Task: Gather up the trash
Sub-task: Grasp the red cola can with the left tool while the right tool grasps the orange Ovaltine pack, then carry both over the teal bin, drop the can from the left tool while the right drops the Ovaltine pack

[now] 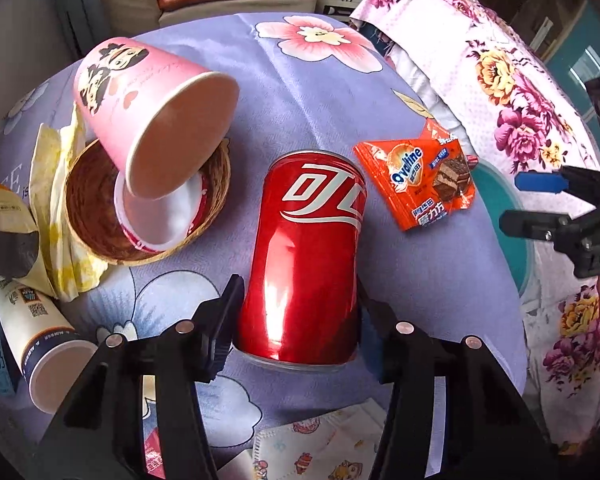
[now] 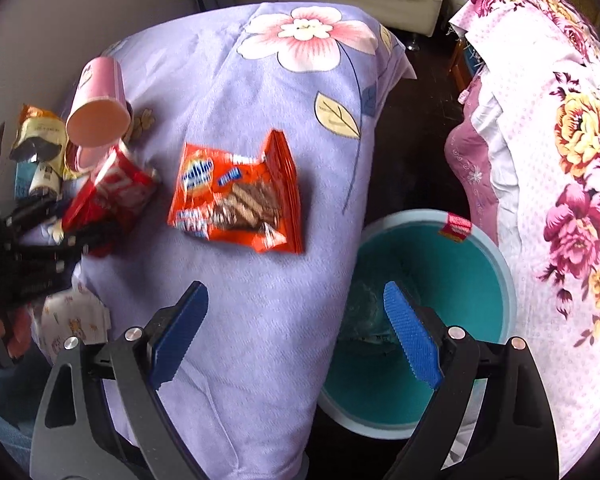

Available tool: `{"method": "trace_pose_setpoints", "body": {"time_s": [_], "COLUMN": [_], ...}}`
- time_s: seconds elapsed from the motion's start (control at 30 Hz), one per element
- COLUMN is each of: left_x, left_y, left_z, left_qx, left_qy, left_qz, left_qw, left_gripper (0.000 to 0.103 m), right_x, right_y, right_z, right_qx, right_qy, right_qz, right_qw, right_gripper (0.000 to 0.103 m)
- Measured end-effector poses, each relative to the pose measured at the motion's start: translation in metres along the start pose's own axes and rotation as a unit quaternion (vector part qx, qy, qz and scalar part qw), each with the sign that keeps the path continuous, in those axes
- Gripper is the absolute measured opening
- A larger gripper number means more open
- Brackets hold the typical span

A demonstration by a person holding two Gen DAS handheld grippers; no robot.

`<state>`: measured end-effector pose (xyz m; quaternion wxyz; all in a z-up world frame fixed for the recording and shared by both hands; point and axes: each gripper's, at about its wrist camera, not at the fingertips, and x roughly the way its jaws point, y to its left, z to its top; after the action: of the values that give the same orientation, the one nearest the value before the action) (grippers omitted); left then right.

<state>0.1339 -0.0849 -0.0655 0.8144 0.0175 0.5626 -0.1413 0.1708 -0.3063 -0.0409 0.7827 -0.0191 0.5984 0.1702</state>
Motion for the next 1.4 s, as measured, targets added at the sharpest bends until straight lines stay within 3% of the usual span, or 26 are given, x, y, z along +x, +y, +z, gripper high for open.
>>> {"method": "trace_pose_setpoints", "body": {"time_s": [0.2,0.47,0.53,0.67,0.83,1.13,1.4], "left_x": [-0.003,-0.003,-0.001,0.007,0.009,-0.014,-0.038], "left_y": [0.008,0.015,0.015,0.014,0.013,0.0,-0.048], "left_z": [-0.005,-0.004,-0.004,-0.001,0.003,-0.01,-0.024], "left_qx": [-0.003,-0.001,-0.002,-0.003,-0.013,-0.001,0.048], "left_qy": [0.0,-0.003,0.0,0.011,0.011,-0.005,-0.021], "left_qz": [-0.005,-0.021,-0.018,-0.007,-0.007,0.03,0.026], "left_qw": [1.0,0.9998,0.9998,0.9999,0.9998,0.9995,0.9983], "left_gripper": [0.054,0.055,0.056,0.057,0.056,0.055,0.055], "right_x": [0.02,0.047,0.05,0.048,0.037,0.001,-0.041], "right_y": [0.01,0.016,0.017,0.022,0.023,0.024,0.006], "right_z": [0.033,0.051,0.049,0.043,0.032,-0.006,-0.043], "right_qx": [-0.014,-0.025,-0.023,-0.026,-0.013,-0.014,0.001], "right_qy": [-0.005,0.016,0.02,0.027,0.026,-0.004,-0.04], "right_qz": [0.018,0.021,0.035,0.047,0.053,0.022,-0.001], "right_qw": [1.0,0.999,0.999,0.998,0.998,1.0,0.999], "right_gripper": [0.085,0.085,0.078,0.037,0.022,0.018,0.018]}}
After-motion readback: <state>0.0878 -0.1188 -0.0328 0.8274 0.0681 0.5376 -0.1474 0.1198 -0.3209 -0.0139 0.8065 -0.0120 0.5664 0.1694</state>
